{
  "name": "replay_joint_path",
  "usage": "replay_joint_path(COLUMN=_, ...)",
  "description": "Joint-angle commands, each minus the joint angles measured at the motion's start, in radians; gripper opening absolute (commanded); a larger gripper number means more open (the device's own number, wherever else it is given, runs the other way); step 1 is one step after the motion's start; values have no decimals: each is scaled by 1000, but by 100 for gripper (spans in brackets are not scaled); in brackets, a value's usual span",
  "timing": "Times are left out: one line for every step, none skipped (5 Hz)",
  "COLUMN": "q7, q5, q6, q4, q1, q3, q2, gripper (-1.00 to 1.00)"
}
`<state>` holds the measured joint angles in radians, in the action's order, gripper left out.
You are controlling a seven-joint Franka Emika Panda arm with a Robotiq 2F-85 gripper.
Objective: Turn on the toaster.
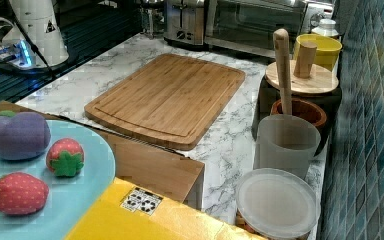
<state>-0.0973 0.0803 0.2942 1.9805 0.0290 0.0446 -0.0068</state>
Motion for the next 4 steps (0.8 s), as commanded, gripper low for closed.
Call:
replay_joint_path(q7=-118, q5=93, q6=95, q4=232, q1=102, q3=113, q2=-135, gripper=-100)
replay_joint_path(q7=-157, q5=130, q6=121, q4=303, q1=104, q3=148, q2=-181, gripper=-100)
replay_joint_path(q7=-198, q5=157, q6=128, q4=347, q1=106, q3=177, q2=-223, gripper=-100)
replay_joint_path(q7=-242, q5=192, q6=205, q4=439, q1=152, q3=174, q2=-303, gripper=-100)
